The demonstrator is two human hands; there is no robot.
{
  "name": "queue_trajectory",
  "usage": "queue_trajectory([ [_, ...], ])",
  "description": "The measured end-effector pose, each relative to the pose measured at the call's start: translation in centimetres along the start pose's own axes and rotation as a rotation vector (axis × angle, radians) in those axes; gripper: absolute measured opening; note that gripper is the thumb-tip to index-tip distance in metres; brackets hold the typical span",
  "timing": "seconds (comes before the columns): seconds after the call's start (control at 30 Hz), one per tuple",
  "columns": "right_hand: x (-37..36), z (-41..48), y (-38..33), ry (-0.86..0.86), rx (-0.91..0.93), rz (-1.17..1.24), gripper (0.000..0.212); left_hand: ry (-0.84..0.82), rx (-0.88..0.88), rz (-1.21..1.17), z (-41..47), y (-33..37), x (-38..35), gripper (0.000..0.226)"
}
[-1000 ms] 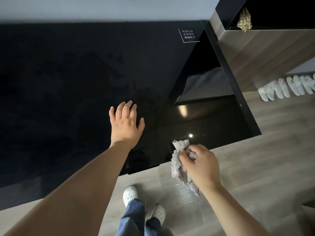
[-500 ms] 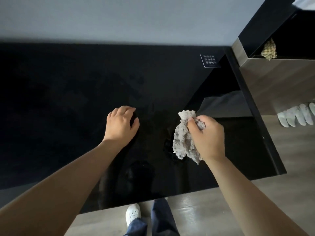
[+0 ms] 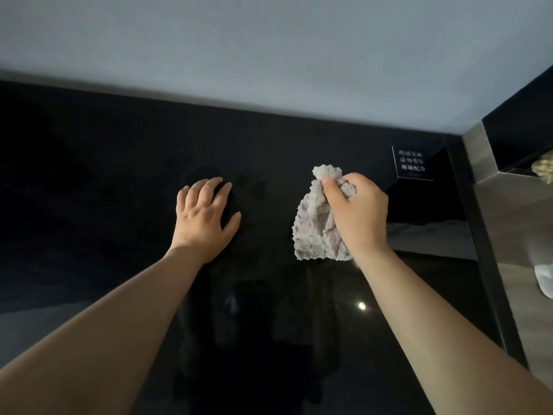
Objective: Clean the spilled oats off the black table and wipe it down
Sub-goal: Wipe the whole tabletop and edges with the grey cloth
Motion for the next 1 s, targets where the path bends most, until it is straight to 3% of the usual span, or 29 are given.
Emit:
queue_trajectory([
  [0.23,-3.2,9.4,1.4,0.046,0.031,0.032,0.031,0.062,-0.003,-0.100,-0.1,-0.1,-0.3,0.061],
  [0.43,-6.9,15.4,1.8,0.012,0.138,-0.100,0.027,0.049,0.015,-0.089,0.2,-0.1,-0.6,0.059],
  [0.53,-8.8,17.1,3.0,-0.110,0.144,-0.191,0.031,0.044,0.011,-0.090,0.3,-0.2,-0.7,0.059],
  [0.63,-11.0,16.8,4.0,-0.272,0.094,-0.240,0.029,0.045,0.009,-0.086,0.4,-0.2,-0.6,0.058],
  [0.73,-11.5,15.4,4.0,-0.254,0.074,-0.204,0.024,0.041,0.014,-0.086,0.3,-0.2,-0.7,0.058],
  [0.83,-10.4,11.5,2.8,-0.287,0.176,-0.175,0.019,0.040,0.015,-0.089,0.4,-0.2,-0.7,0.058],
  [1.0,-7.4,4.0,0.7,-0.423,0.199,-0.033,0.018,0.048,0.015,-0.093,0.3,-0.2,-0.6,0.057],
])
Point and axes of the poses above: each hand's wrist, its own z-axis towards the middle knuckle, its own x-axis out of the back of the hand, y = z × x, the point moved 2 cm from there along z, towards the middle knuckle, and after that the axes turned 10 degrees about x, right-handed, at the moved point
